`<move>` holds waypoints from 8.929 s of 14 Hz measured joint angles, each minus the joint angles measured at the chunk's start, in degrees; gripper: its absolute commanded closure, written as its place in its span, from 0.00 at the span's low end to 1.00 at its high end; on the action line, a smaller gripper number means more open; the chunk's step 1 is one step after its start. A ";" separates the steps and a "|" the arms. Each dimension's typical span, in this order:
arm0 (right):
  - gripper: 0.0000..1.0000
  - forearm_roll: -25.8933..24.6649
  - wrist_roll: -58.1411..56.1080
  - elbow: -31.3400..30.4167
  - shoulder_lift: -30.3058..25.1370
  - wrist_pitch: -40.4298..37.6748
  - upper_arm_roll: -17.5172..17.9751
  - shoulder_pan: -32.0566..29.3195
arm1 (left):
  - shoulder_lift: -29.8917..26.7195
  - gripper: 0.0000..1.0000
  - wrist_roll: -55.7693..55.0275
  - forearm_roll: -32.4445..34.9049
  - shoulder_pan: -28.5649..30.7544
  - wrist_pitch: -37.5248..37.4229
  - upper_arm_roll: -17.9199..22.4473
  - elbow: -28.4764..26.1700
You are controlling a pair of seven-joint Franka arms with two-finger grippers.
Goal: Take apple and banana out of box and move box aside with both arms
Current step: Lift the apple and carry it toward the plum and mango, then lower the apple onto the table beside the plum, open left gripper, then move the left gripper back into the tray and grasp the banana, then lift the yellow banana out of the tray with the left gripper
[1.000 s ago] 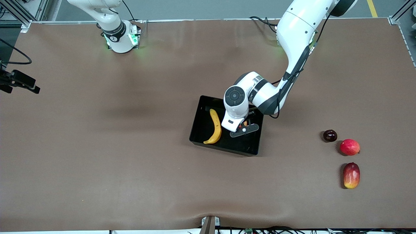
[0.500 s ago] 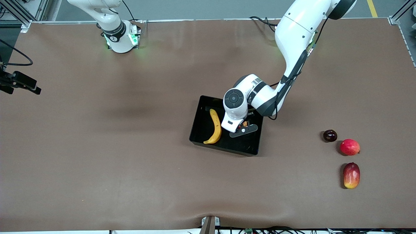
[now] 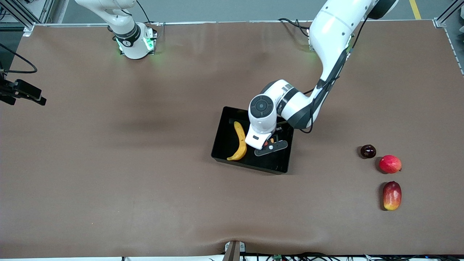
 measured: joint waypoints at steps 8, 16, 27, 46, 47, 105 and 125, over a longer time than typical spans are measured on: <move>0.00 0.00 0.00 0.01 0.00 0.02 0.06 0.03 | -9.73 1.00 17.60 0.00 10.56 -5.00 -0.01 0.69; 0.00 0.00 0.00 0.02 0.00 0.02 0.05 0.03 | -6.81 1.00 37.89 0.00 24.49 -3.18 0.34 -0.29; 0.00 0.00 0.00 0.02 0.02 0.02 0.00 0.02 | 3.14 1.00 50.19 0.05 35.49 12.06 0.55 -0.34; 0.00 0.00 0.00 0.02 0.08 0.02 -0.11 -0.01 | 6.57 0.92 50.19 0.05 36.50 14.85 0.78 -0.33; 0.00 0.00 0.00 0.02 0.08 0.02 -0.11 -0.01 | 6.60 0.86 50.19 0.05 36.61 14.85 0.78 -0.33; 0.00 0.00 0.00 0.02 0.80 0.03 -0.55 -0.52 | 13.92 1.00 13.72 0.05 -1.68 17.61 -5.07 4.45; 0.00 1.05 -0.01 0.25 9.99 0.71 -0.17 -0.36 | 0.42 1.00 13.50 0.05 4.37 10.46 -3.97 8.90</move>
